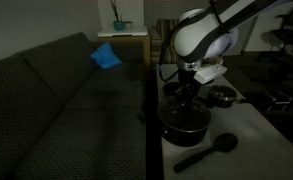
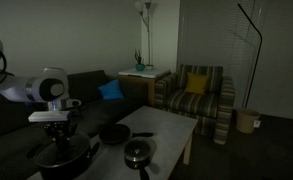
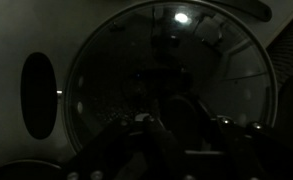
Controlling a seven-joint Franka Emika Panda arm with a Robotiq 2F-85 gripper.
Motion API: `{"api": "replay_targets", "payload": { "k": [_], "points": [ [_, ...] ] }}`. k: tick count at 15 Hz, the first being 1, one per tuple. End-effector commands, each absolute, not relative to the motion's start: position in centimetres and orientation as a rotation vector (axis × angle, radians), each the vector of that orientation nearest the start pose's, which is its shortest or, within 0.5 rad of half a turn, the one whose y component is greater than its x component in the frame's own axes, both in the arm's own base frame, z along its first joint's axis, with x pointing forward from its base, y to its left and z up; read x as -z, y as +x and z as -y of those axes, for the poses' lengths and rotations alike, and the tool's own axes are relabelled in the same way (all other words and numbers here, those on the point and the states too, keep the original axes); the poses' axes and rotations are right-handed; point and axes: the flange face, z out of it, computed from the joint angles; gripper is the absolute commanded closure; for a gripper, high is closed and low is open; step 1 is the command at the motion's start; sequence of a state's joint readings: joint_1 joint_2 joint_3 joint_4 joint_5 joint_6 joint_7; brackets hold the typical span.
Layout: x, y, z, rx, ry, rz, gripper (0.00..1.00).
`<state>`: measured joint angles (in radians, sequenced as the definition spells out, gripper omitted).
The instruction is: Take the lid from the left black pot and put it on the table
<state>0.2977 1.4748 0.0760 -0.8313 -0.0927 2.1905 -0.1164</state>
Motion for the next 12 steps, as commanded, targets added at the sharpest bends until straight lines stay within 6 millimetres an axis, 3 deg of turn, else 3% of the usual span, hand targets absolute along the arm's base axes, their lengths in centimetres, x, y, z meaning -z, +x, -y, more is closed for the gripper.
{"api": "replay_targets", "payload": {
  "k": [1,12],
  "points": [
    [2.2,70.5,-23.9,-0.149,-3.074,0.734,0.85],
    [-0.7,70.8,-23.4,-0.145,-3.129,0.737,0.85]
  ]
}}
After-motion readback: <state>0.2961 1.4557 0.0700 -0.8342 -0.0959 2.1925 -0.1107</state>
